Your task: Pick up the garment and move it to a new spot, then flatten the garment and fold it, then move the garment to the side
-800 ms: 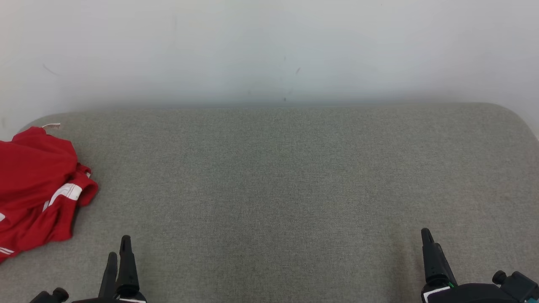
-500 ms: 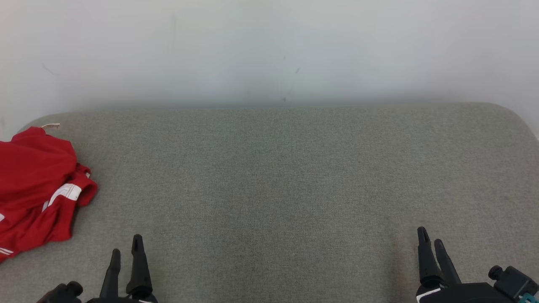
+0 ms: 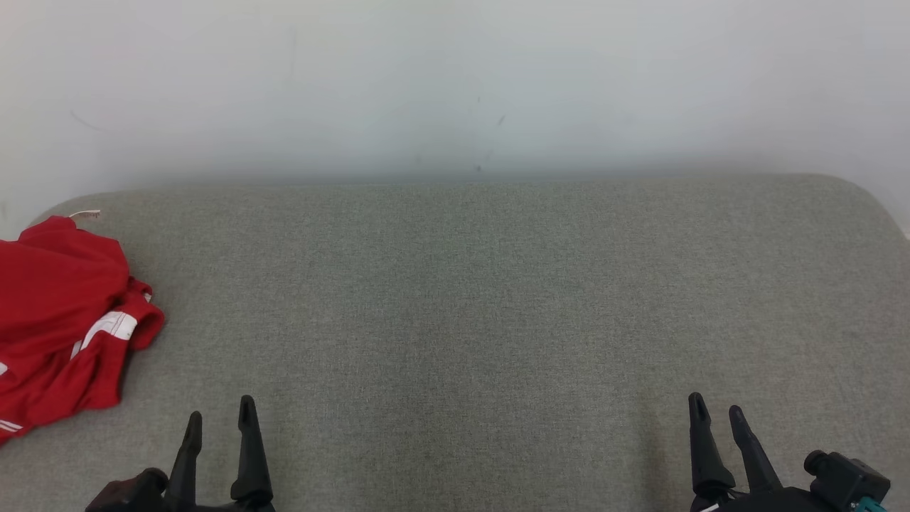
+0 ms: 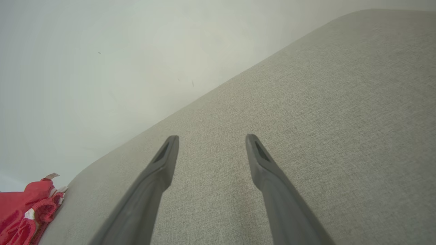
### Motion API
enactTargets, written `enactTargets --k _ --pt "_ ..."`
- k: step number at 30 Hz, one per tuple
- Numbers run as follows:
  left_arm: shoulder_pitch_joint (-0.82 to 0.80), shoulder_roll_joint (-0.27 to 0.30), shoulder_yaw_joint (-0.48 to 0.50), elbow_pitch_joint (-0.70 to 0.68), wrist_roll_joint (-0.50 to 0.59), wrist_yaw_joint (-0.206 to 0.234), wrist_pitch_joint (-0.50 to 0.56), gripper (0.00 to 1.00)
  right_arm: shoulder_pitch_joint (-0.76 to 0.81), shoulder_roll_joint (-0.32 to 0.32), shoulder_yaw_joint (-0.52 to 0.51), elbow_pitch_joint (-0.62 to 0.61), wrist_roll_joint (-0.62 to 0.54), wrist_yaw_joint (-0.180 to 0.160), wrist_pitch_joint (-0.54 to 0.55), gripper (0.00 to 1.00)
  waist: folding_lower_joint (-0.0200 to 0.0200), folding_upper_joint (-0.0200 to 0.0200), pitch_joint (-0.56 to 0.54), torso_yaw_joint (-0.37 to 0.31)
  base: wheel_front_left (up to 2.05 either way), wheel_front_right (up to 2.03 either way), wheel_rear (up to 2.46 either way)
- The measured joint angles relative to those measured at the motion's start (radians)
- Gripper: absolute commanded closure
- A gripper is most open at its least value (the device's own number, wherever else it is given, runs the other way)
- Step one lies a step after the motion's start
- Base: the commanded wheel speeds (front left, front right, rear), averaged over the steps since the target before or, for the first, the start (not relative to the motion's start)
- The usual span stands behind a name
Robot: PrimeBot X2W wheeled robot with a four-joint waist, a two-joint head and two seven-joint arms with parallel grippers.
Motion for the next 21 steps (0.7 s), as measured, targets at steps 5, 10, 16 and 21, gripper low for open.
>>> enactTargets --k 5,10,16,21 --pt "0.010 0.020 -0.027 -0.013 0.051 0.022 -0.010 0.00 0.003 -0.001 0.010 0.000 -0.062 0.000 -0.015 0.00 0.0000 0.0000 0.000 0.000 0.00 0.00 0.00" --pt "0.020 0.041 -0.054 -0.019 0.097 0.036 -0.022 0.00 0.006 -0.001 0.020 0.000 -0.127 0.000 -0.029 0.00 0.0000 0.0000 -0.002 -0.001 0.00 0.00 0.00" --pt "0.036 0.059 -0.069 -0.035 0.152 0.066 -0.035 0.00 0.015 -0.002 0.030 -0.004 -0.210 0.002 -0.044 0.00 0.0000 0.0000 -0.003 -0.003 0.00 0.00 0.00" --pt "0.042 0.064 -0.081 -0.044 0.196 0.084 -0.044 0.00 0.020 -0.002 0.035 -0.005 -0.270 0.002 -0.058 0.00 0.0000 0.0000 -0.004 -0.003 0.00 0.00 0.00"
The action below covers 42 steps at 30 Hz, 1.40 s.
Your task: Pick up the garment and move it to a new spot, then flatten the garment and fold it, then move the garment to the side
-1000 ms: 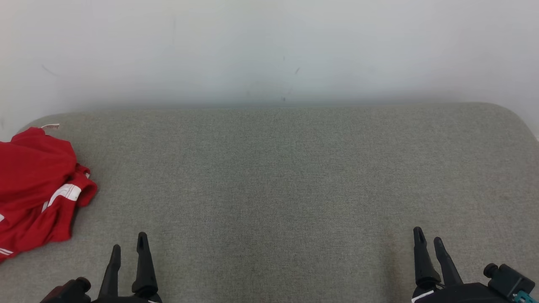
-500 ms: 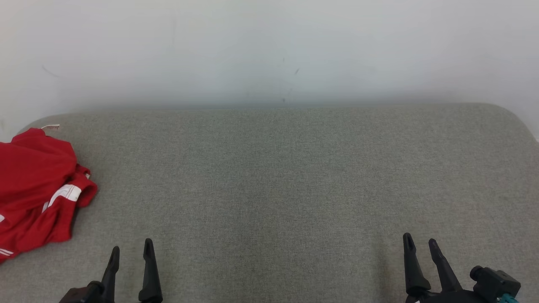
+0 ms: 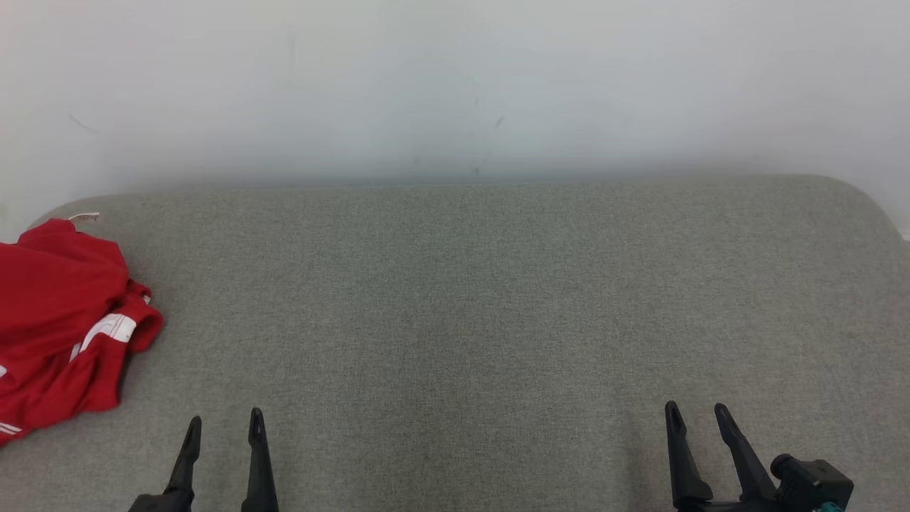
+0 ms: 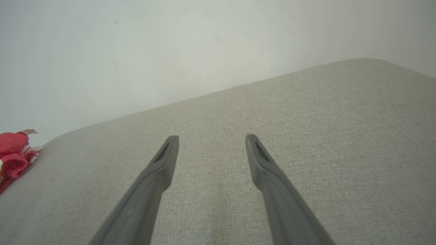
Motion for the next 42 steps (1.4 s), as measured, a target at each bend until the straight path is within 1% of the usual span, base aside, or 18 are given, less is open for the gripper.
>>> enactTargets --k 10,25,32,35,38,42 --pt "0.020 0.010 -0.003 -0.020 0.082 0.028 -0.018 0.00 0.001 -0.001 0.003 0.001 -0.101 0.001 -0.023 0.00 0.0000 0.0000 -0.005 -0.001 0.00 0.00 0.00" --pt "0.043 0.020 -0.007 -0.046 0.198 0.045 -0.044 0.00 0.006 -0.002 0.021 -0.006 -0.211 0.001 -0.053 0.00 0.0000 0.0000 -0.007 0.005 0.00 0.00 0.00" --pt "0.061 0.028 -0.005 -0.066 0.249 0.044 -0.053 0.00 0.009 -0.002 0.013 -0.009 -0.258 0.001 -0.070 0.00 0.0000 0.0000 -0.011 0.001 0.00 0.00 0.00" --pt "0.064 0.028 -0.001 -0.071 0.258 0.036 -0.057 0.00 0.014 -0.002 0.009 -0.012 -0.268 0.001 -0.072 0.00 0.0000 0.0000 -0.012 0.002 0.00 0.00 0.00" --pt "0.079 0.025 0.018 -0.069 0.268 0.027 -0.062 0.00 0.021 -0.003 -0.013 -0.016 -0.274 0.001 -0.079 0.00 0.0000 0.0000 -0.016 0.005 0.00 0.00 0.00" --pt "0.082 0.016 0.051 -0.037 0.268 0.034 -0.062 0.00 0.021 -0.003 -0.015 -0.018 -0.274 0.001 -0.079 0.00 0.0000 0.0000 -0.022 0.005 0.00 0.00 0.00"
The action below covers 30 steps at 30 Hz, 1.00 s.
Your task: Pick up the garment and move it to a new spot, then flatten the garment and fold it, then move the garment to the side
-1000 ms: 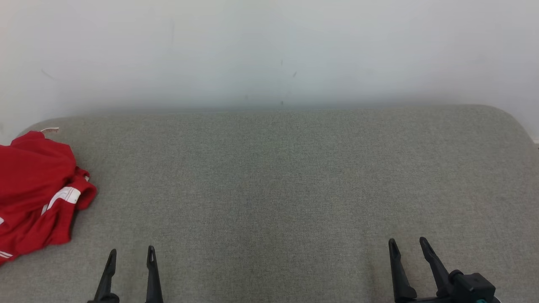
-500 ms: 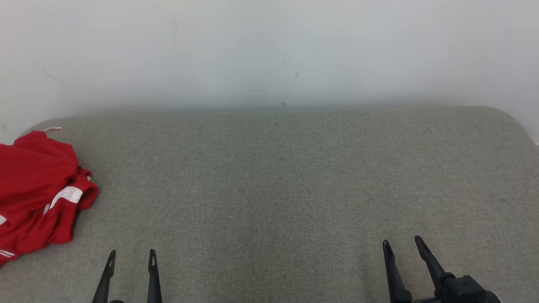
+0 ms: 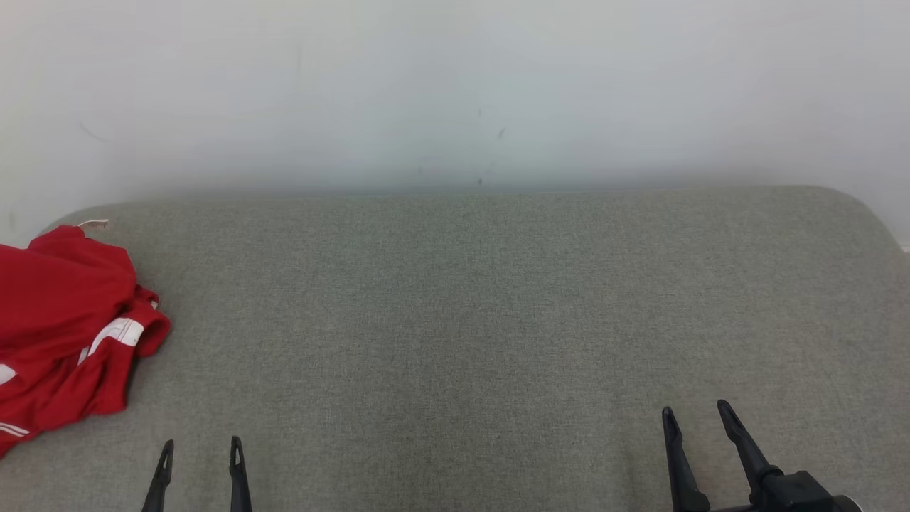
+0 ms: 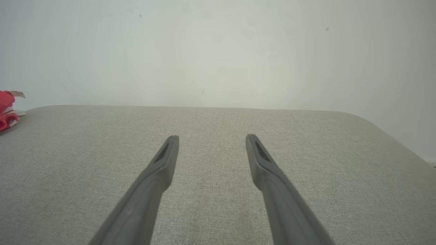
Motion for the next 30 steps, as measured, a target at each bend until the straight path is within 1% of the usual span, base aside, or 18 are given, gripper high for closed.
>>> enactTargets --k 2,12,19,24,30 --pt "0.004 -0.009 0.008 0.021 -0.005 -0.007 0.000 0.00 0.002 0.000 -0.002 -0.001 0.001 0.000 0.000 0.00 -0.0001 0.0000 -0.004 0.000 0.00 0.00 0.00" --pt "0.014 -0.044 0.067 0.077 -0.030 -0.095 0.000 0.00 0.007 0.000 0.002 0.006 0.016 0.000 0.000 0.00 0.0000 -0.0001 -0.019 -0.001 0.00 0.00 0.00" --pt "0.015 -0.061 0.100 0.099 -0.029 -0.145 0.000 0.00 0.019 0.000 0.002 0.006 0.018 0.000 0.000 0.00 -0.0001 0.0000 -0.023 -0.002 0.00 0.00 0.00" --pt "0.015 -0.074 0.118 0.112 -0.028 -0.173 0.000 0.00 0.019 0.000 0.003 0.007 0.018 0.000 0.000 0.00 0.0000 0.0000 -0.024 -0.004 0.00 0.00 0.00" --pt "0.014 -0.082 0.140 0.121 -0.027 -0.191 0.000 0.00 0.019 0.000 0.001 0.010 0.019 0.000 0.000 0.00 -0.0001 0.0000 -0.024 -0.005 0.00 0.00 0.00"
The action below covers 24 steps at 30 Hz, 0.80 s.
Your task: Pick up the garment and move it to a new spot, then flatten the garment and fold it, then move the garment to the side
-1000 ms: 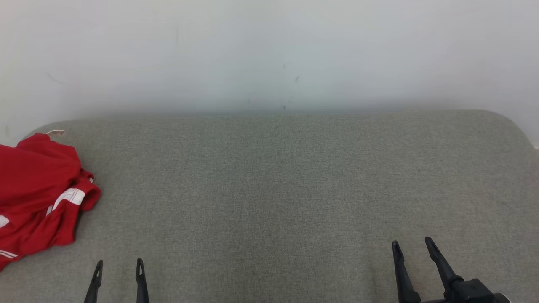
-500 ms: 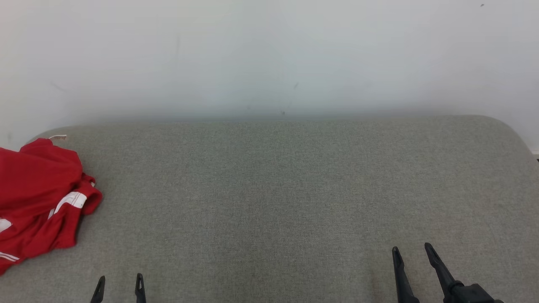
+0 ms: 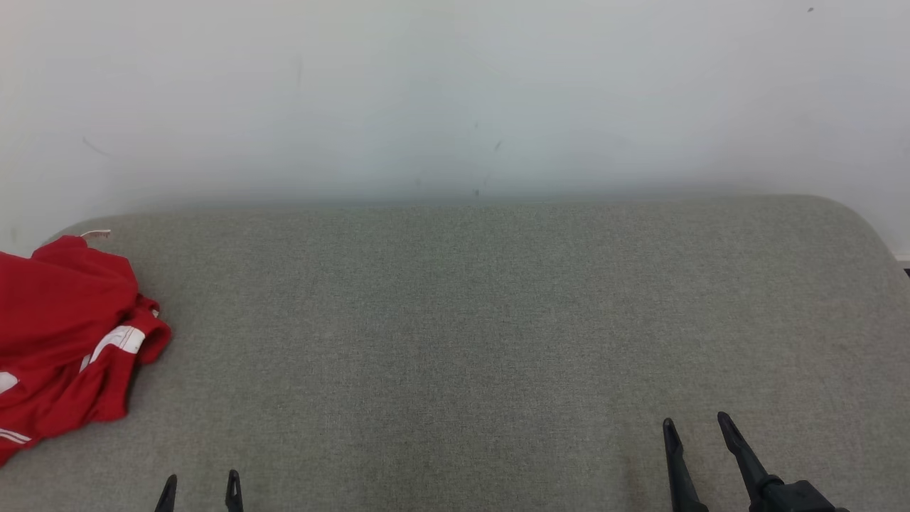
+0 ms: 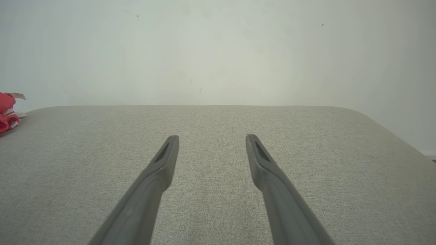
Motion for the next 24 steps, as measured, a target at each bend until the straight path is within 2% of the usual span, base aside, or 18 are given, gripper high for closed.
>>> enactTargets --k 24 --pt "0.000 -0.017 0.036 0.010 0.001 -0.027 0.000 0.00 0.000 0.000 -0.002 0.005 0.009 0.000 0.000 0.00 0.0001 0.0000 0.000 -0.008 0.00 0.00 0.00"
